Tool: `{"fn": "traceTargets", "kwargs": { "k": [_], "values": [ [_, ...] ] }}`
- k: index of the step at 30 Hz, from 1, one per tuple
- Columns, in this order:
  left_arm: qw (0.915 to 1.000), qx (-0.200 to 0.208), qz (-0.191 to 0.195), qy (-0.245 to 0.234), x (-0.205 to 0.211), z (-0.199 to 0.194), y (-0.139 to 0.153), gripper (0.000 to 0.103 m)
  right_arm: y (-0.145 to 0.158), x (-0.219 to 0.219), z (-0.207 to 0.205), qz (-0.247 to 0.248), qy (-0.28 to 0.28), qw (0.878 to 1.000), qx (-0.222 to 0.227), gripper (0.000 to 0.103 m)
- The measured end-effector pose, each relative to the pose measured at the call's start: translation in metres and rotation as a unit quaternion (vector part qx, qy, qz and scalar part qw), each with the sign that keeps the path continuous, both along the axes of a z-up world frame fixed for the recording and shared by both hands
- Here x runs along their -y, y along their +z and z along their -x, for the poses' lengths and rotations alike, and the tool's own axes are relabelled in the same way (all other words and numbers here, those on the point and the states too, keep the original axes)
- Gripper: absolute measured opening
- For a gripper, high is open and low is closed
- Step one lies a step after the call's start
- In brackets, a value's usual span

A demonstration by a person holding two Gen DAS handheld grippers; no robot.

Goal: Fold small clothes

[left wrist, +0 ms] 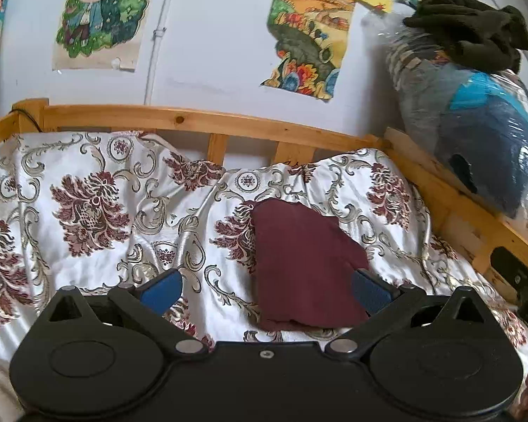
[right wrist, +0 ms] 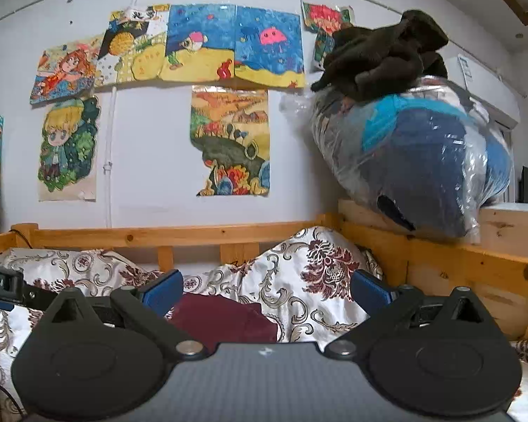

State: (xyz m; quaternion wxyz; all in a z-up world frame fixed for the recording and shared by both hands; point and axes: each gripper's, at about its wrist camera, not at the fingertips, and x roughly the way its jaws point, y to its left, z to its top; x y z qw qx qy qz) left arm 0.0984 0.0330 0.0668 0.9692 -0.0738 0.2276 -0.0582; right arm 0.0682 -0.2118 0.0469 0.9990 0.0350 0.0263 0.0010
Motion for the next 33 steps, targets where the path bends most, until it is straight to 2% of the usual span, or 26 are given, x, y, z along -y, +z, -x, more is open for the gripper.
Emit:
{"fn": "traceTargets", "kwargs": {
  "k": [9, 20, 27, 33],
  "values": [
    [0.9988, 0.024, -0.039, -0.020, 0.008, 0.048, -0.007, 0.102, -0.009, 0.003, 0.031, 0.003, -0.007, 1.000, -0.017, 0.103],
    [0.9958, 0.034, -0.072, -0.045, 0.013, 0.078, -0.058, 0.102, -0.037, 0.000, 0.060, 0.014, -0.020, 0.998, -0.054, 0.103],
    [0.9982, 0.016, -0.056, -0.017, -0.004, 0.077, -0.072, 0.102, -0.045, -0.007, 0.059, 0.008, -0.004, 0.997, -0.078, 0.103],
    [0.9980, 0.016, -0.060, -0.013, -0.004, 0.077, -0.074, 0.102, -0.052, -0.024, 0.049, 0.052, -0.003, 0.993, -0.107, 0.103]
  ]
}}
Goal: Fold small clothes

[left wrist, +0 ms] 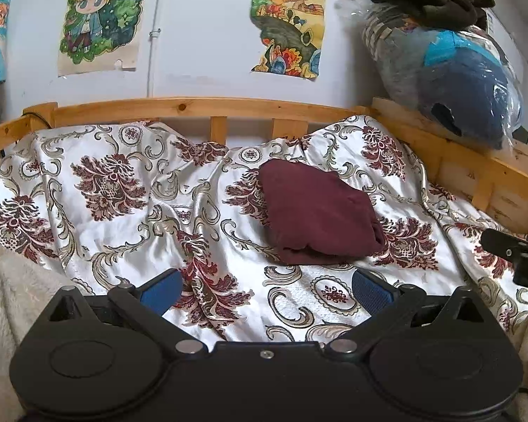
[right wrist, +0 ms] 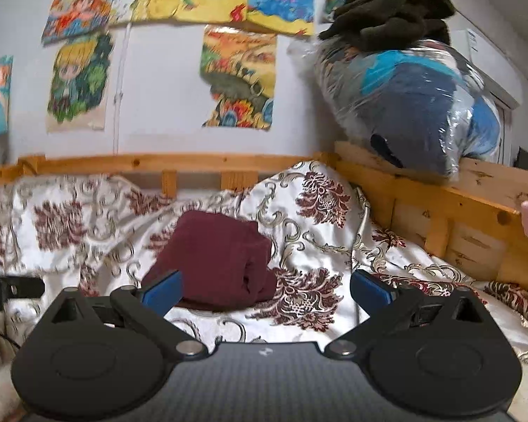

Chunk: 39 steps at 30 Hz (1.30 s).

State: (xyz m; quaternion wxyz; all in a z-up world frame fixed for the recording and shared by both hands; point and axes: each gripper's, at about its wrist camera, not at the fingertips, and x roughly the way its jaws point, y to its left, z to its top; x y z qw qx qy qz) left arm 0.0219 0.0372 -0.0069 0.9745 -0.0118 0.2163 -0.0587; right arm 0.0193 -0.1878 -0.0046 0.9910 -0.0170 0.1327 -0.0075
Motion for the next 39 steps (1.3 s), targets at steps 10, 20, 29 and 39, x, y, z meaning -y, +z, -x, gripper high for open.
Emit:
{"fn": "traceTargets", "kwargs": {
  "k": [10, 20, 29, 39],
  "values": [
    [1.0000, 0.000, -0.006, 0.002, 0.0006, 0.0011, -0.0013, 0.102, -0.0037, -0.0118, 0.0009, 0.025, 0.004, 1.000, -0.005, 0.103],
    [1.0000, 0.000, -0.008, 0.002, 0.0008, 0.0015, -0.0014, 0.102, -0.0021, -0.0065, -0.0004, 0.012, -0.003, 1.000, -0.008, 0.103],
    [0.9999, 0.001, -0.012, 0.001, -0.0031, 0.0022, -0.0026, 0.102, -0.0021, -0.0057, -0.0005, 0.012, -0.002, 1.000, -0.009, 0.103],
    [0.9999, 0.001, -0.012, 0.001, -0.0026, 0.0023, -0.0022, 0.102, -0.0020, -0.0047, -0.0006, 0.012, -0.002, 1.000, -0.009, 0.103]
  ]
}}
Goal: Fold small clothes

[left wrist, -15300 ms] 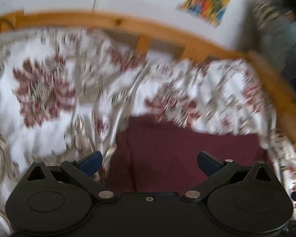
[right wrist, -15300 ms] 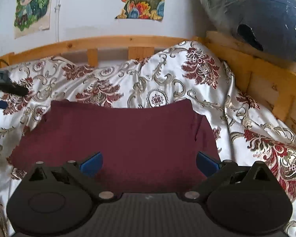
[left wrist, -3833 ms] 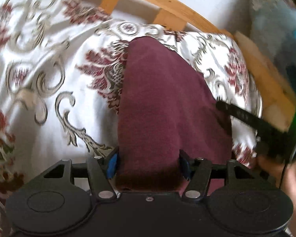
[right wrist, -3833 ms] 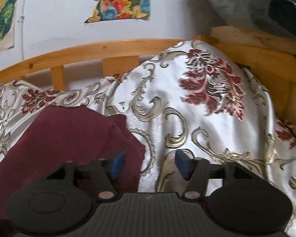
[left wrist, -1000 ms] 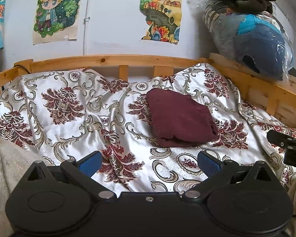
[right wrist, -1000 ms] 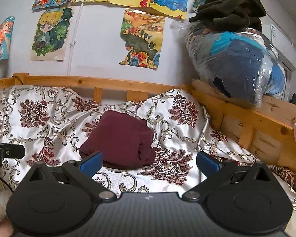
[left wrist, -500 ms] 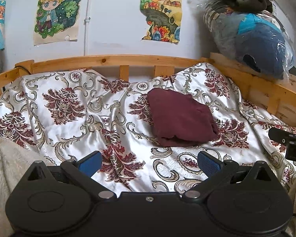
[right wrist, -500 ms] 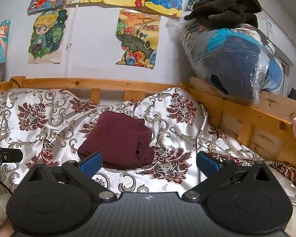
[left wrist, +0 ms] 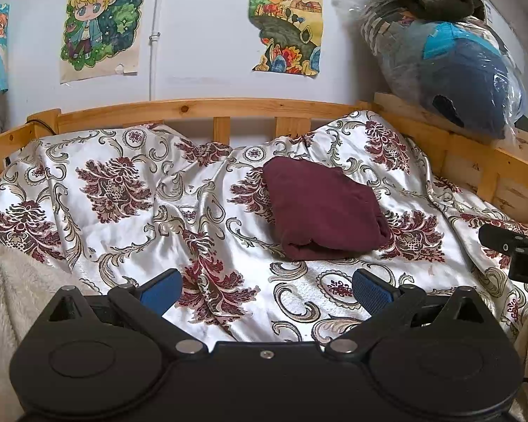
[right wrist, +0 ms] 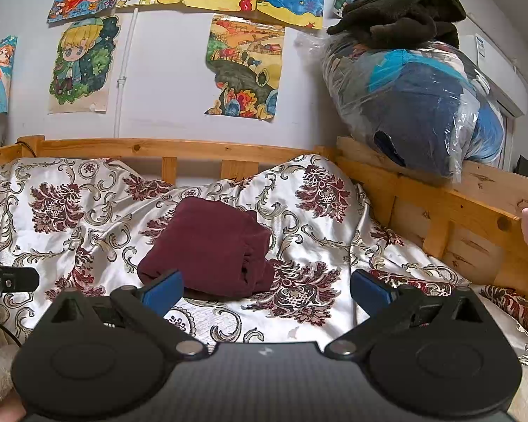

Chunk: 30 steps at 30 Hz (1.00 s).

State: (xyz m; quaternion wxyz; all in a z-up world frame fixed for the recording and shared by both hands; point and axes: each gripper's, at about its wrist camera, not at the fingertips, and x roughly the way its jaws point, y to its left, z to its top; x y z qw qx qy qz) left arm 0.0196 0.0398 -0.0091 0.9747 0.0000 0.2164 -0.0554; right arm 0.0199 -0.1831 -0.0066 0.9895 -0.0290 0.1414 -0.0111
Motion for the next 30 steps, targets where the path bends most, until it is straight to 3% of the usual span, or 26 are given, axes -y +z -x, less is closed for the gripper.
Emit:
{"fn": "traceTargets", "kwargs": {
  "k": [30],
  "values": [
    [1.0000, 0.000, -0.002, 0.001, -0.0009, 0.0008, -0.0005, 0.102, -0.0016, 0.0090, 0.0014, -0.012, -0.007, 1.000, 0.003, 0.103]
  ]
}}
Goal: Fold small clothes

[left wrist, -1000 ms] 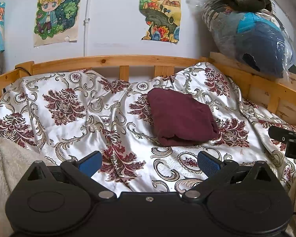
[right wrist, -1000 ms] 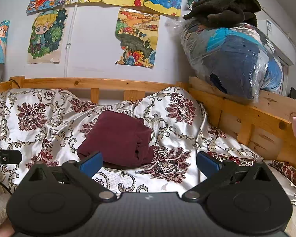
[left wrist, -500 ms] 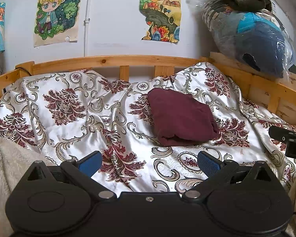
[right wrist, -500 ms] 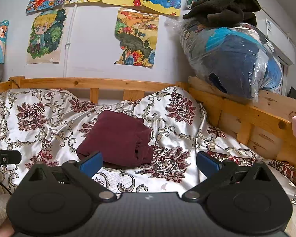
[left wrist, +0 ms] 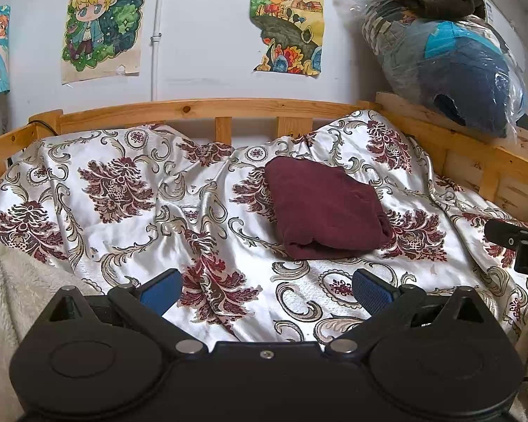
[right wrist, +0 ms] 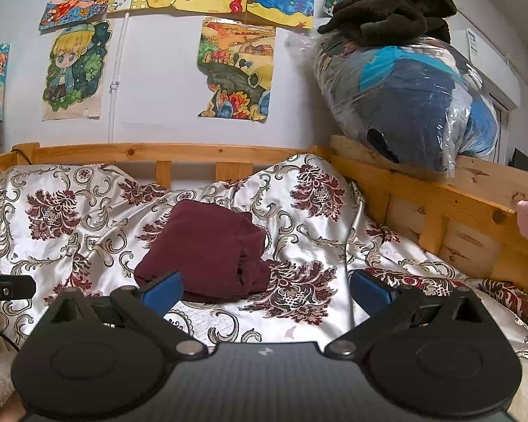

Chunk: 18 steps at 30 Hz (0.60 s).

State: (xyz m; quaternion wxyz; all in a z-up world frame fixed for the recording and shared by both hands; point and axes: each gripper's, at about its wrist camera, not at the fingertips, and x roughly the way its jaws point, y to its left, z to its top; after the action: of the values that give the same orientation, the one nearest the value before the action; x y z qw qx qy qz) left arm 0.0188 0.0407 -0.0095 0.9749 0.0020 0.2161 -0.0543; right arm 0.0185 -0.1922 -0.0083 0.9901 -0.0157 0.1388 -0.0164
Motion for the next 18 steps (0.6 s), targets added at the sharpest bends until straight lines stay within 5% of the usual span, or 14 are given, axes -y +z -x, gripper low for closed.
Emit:
{"fn": "traceTargets", "kwargs": {
  "k": [18],
  "values": [
    [1.0000, 0.000, -0.001, 0.000, -0.0012, 0.0000, 0.0002, 0.102, 0.0001, -0.0003, -0.0002, 0.000, 0.000, 1.000, 0.000, 0.103]
  ]
}}
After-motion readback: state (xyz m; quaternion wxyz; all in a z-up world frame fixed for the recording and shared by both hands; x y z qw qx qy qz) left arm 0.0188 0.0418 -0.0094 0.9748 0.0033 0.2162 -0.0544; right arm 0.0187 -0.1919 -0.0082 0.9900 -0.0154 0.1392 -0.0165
